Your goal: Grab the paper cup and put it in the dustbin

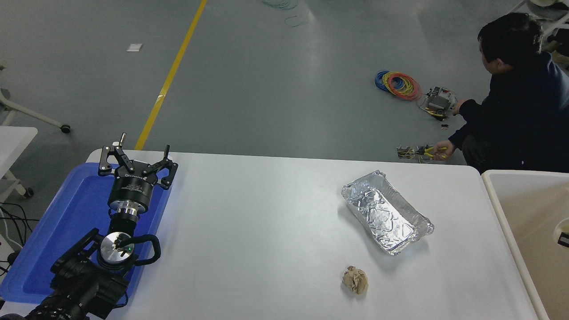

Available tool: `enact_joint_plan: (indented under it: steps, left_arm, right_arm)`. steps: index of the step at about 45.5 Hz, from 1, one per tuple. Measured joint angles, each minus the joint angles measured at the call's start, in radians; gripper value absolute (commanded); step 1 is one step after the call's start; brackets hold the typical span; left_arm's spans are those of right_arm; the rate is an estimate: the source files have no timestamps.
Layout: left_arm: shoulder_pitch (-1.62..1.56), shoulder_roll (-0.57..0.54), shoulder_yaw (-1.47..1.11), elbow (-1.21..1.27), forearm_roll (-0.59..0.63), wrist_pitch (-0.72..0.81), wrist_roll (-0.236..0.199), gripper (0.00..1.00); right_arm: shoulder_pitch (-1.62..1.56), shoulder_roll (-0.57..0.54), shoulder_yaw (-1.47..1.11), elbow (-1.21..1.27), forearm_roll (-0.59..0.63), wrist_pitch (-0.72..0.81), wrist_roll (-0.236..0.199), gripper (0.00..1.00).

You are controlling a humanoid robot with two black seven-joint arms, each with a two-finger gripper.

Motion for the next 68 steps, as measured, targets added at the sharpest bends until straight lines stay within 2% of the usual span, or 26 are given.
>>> enact_joint_plan:
  steps: [8,10,28,42,56,68]
  left_arm:
    - [0.0,0.0,0.0,0.0,0.0,0.0,0.0,1.0]
    - [0.0,0.0,0.0,0.0,0.0,0.0,0.0,1.0]
    - [0.0,0.0,0.0,0.0,0.0,0.0,0.0,1.0]
    - [0.0,0.0,0.0,0.0,0.0,0.0,0.0,1.0]
    - [0.0,0.0,0.0,0.0,0.0,0.0,0.0,1.0]
    - [0.0,0.0,0.0,0.0,0.0,-0.001,0.0,1.0]
  right_arm:
    - [-0.001,0.0,0.015,0.0,0.0,-0.004,0.0,0.92]
    - [0.0,0.0,0.018,0.0,0.0,-0.005,0.001,0.98]
    - [0.049,-0.006,0.027,0.011,0.0,-0.013,0.002,1.0]
    - [0.203,-0.046,0.02,0.053,0.0,-0.003,0.002,1.0]
    - [0.427,-0.119,-0.024,0.219,-0.002,0.0,0.002,1.0]
    - [0.698,-0.151,-0.19,0.452,-0.002,0.001,0.003,1.0]
